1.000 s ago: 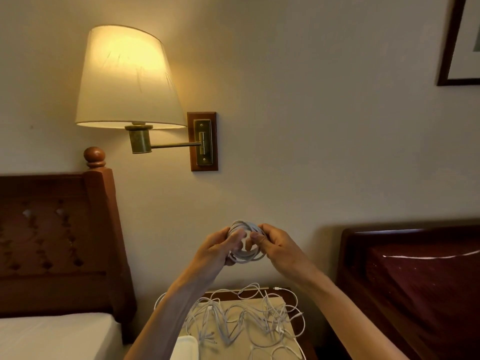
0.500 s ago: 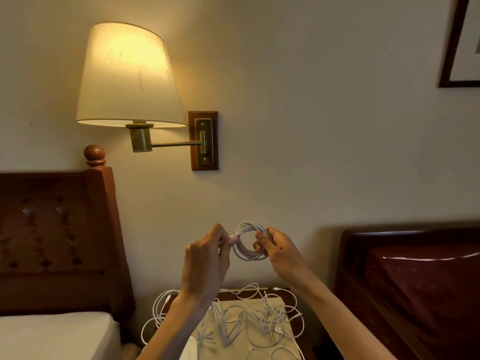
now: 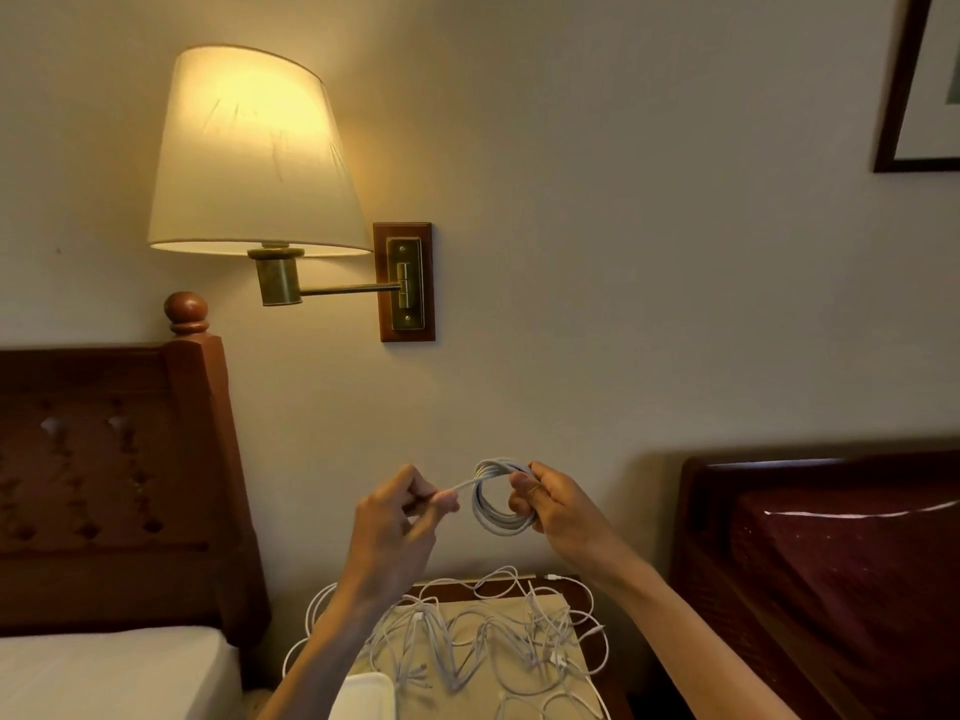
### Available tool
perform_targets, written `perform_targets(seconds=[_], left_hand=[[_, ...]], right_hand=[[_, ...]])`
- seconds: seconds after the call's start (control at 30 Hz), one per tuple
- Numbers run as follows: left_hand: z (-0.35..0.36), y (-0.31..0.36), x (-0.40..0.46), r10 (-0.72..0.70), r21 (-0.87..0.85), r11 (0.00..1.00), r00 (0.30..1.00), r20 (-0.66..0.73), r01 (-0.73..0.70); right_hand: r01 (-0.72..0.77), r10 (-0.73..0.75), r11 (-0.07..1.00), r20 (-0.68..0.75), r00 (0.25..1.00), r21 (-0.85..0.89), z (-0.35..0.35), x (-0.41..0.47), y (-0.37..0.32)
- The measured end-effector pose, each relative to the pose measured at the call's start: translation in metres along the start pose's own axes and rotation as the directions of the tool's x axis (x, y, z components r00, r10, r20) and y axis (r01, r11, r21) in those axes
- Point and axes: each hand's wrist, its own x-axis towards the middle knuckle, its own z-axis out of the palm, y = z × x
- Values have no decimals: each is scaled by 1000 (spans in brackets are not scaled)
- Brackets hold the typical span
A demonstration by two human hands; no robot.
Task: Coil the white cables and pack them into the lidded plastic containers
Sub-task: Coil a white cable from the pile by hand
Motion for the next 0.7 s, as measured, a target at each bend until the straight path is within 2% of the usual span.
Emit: perform_targets(seconds=[0.07, 0.13, 0.17, 0.27, 0.37, 0.57, 0.7], left_hand=[[-1, -1, 0, -148, -69, 983, 962, 229, 168], [0, 7, -1, -163, -212, 941, 899, 406, 266], [2, 12, -2, -140, -277, 918, 887, 441, 282], [11, 24, -2, -179, -351, 881, 909, 376, 319], [17, 19, 0, -205, -289, 901, 904, 374, 324], [34, 8, -9, -303, -481, 759, 892, 336, 439], [52, 1, -28, -337, -435, 785, 893, 297, 441]], right_hand=[[-12, 13, 1000, 29, 999, -26, -1, 0, 1], [-19, 23, 998, 61, 998, -58, -4, -1, 2], [-24, 28, 998, 72, 997, -56, -5, -1, 1], [-46, 44, 999, 120, 992, 15, -8, -4, 1], [-36, 30, 999, 145, 989, 37, -11, -9, 4], [83, -94, 985, -71, 993, -151, -11, -15, 11], [74, -107, 981, -184, 977, -177, -4, -36, 32]])
